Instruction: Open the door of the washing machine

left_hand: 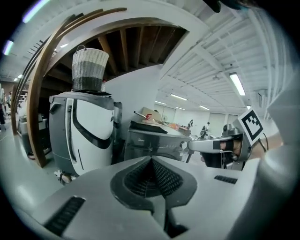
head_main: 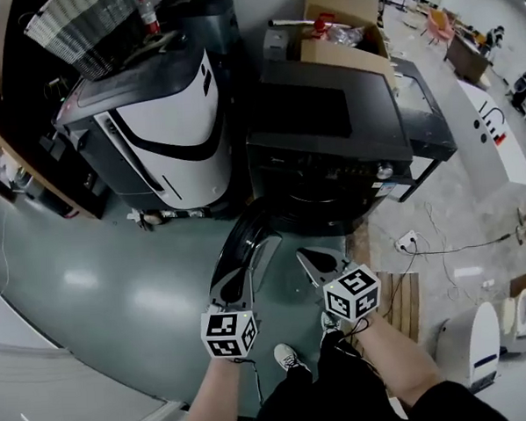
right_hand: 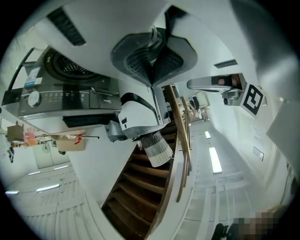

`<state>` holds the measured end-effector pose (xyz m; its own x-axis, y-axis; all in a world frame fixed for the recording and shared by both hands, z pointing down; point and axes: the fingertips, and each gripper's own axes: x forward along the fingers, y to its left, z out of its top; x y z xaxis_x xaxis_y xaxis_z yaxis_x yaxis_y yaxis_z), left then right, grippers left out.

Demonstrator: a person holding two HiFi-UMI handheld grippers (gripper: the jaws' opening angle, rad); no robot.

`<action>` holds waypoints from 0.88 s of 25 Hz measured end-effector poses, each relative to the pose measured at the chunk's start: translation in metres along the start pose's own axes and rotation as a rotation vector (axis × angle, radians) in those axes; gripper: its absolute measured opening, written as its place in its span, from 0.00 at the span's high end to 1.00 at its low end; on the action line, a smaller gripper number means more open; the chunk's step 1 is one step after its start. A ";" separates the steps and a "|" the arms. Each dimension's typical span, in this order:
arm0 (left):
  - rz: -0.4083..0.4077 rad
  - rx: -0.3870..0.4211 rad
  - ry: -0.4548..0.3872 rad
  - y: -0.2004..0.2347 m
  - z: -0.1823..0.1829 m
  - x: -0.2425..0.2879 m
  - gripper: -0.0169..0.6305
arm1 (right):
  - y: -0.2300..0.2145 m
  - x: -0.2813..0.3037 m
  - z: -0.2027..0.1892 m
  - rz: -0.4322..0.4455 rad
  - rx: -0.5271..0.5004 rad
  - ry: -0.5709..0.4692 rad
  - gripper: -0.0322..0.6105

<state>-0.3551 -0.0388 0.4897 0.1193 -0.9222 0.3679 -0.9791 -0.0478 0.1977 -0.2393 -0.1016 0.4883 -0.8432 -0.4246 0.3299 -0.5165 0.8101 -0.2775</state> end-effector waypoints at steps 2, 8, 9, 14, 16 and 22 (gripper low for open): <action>-0.039 0.011 -0.004 -0.020 0.008 -0.003 0.95 | -0.009 -0.029 0.005 -0.041 -0.006 -0.013 0.92; -0.141 0.055 -0.011 -0.075 0.026 -0.017 0.95 | -0.035 -0.107 0.009 -0.154 -0.005 -0.040 0.92; -0.155 0.058 -0.009 -0.084 0.026 -0.019 0.95 | -0.040 -0.118 0.008 -0.170 0.003 -0.046 0.92; -0.201 0.066 0.025 -0.124 0.013 -0.026 0.95 | -0.058 -0.161 0.004 -0.210 0.044 -0.075 0.92; -0.206 0.067 0.039 -0.140 0.004 -0.026 0.95 | -0.063 -0.174 0.002 -0.209 0.046 -0.080 0.92; -0.192 0.056 0.050 -0.192 -0.012 -0.034 0.95 | -0.070 -0.214 -0.013 -0.174 0.044 -0.053 0.92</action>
<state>-0.1688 0.0065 0.4501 0.3117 -0.8739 0.3729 -0.9449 -0.2440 0.2181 -0.0209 -0.0626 0.4489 -0.7464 -0.5789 0.3284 -0.6606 0.7043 -0.2598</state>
